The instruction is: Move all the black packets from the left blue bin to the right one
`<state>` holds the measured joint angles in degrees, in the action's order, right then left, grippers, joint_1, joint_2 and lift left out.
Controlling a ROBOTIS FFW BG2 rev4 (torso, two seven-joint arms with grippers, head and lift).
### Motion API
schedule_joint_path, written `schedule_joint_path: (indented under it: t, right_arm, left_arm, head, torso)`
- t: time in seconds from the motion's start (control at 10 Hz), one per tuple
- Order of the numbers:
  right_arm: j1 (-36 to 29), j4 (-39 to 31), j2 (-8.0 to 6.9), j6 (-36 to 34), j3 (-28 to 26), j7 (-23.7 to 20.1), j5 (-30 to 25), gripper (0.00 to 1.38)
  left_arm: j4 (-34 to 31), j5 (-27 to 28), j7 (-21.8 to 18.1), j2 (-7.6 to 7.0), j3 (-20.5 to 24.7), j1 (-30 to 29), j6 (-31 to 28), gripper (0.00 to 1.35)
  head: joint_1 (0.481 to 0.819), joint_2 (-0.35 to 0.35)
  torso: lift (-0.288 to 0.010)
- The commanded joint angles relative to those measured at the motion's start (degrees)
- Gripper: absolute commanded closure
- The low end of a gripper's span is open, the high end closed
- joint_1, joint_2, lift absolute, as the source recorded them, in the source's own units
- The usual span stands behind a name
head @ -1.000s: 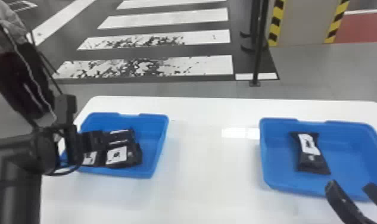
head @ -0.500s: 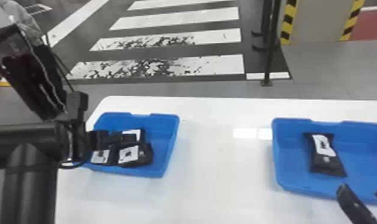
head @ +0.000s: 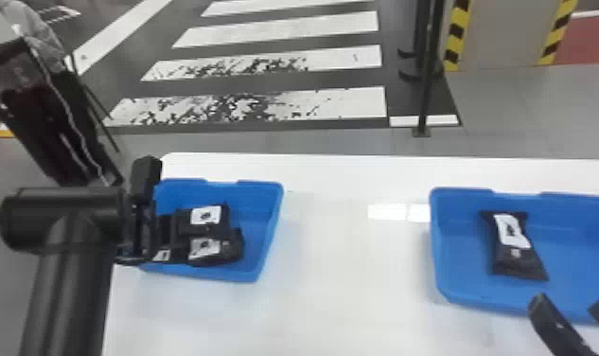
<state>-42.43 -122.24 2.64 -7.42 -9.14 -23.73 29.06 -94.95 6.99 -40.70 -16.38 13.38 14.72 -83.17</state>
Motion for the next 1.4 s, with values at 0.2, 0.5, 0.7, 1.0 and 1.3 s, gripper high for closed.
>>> schedule_joint_path:
  t: [0.2, 0.5, 0.7, 1.0, 1.3]
  right_arm:
    - [0.53, 0.95, 0.0, -0.45, 0.11, -0.26, 0.65, 0.15]
    - [0.67, 1.93, 0.09, -0.87, 0.69, -0.44, 2.25, 0.15]
    - [0.53, 1.65, 0.18, -0.87, 0.69, -0.44, 2.36, 0.15]
    - [0.39, 1.23, 0.26, -0.87, 0.69, -0.61, 2.36, 0.15]
    - [0.95, 0.67, 0.7, -0.87, 1.71, -1.23, 2.36, 0.15]
  left_arm:
    - [5.59, 2.04, -0.7, 0.12, -2.41, 3.56, -3.31, 0.23]
    - [11.21, 6.15, -3.77, 0.29, -1.72, 5.11, -2.18, 1.23]
    - [10.93, 6.04, -4.21, 0.2, -0.12, 4.27, 1.05, 1.2]
    - [-1.73, 3.98, -4.3, 1.35, 4.9, -0.37, 2.46, 1.2]
    - [-8.48, -2.53, -3.77, 2.67, 6.39, -4.31, 7.8, 1.2]
  head:
    - [0.695, 0.185]
    - [0.695, 0.196]
    - [0.695, 0.212]
    - [0.695, 0.23]
    - [0.695, 0.229]
  torso:
    - [-0.15]
    - [-0.15]
    - [-0.15]
    - [-0.15]
    - [-0.15]
